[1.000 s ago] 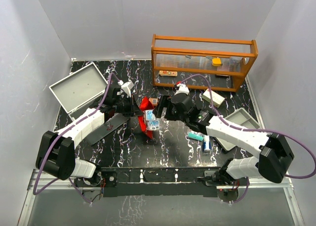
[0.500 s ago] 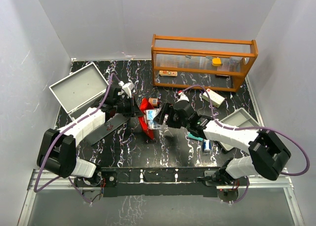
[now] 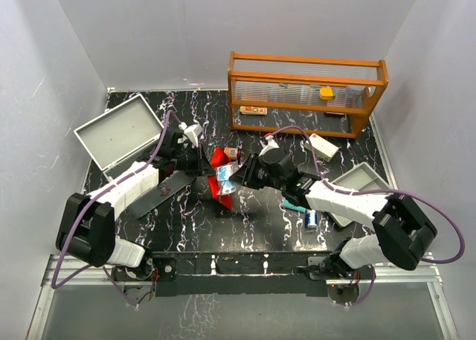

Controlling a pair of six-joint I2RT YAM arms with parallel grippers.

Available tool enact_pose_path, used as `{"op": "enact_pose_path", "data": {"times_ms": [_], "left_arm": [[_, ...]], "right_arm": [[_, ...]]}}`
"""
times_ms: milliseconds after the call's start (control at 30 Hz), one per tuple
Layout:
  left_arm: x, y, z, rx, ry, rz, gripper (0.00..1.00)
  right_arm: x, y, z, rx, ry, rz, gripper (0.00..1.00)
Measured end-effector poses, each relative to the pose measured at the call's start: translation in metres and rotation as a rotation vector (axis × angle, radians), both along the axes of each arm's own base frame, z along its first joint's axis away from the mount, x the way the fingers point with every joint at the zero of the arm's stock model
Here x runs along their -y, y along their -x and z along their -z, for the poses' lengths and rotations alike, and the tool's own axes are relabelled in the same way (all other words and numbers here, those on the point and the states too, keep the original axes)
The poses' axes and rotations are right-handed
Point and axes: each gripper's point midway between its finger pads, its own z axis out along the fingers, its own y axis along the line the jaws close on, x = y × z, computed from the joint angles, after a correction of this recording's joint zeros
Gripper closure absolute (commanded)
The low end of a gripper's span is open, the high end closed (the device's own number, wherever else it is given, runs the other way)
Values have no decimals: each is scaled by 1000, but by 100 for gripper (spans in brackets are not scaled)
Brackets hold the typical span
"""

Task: Organize the medicine kit

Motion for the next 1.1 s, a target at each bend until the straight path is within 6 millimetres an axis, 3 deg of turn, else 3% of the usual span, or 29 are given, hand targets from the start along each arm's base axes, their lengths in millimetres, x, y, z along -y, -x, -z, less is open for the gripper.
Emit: {"op": "enact_pose_path", "data": {"times_ms": [133, 733, 967, 1100], "left_arm": [[0, 0, 0, 0, 0, 0, 100], [0, 0, 0, 0, 0, 0, 100], [0, 0, 0, 0, 0, 0, 100], [0, 0, 0, 0, 0, 0, 100]], "right_arm": [[3, -1, 1, 12, 28, -2, 100], [6, -21, -40, 121, 147, 40, 100], [-12, -27, -71, 234, 255, 98, 100], [-13, -30, -69, 274, 367, 160, 100]]}}
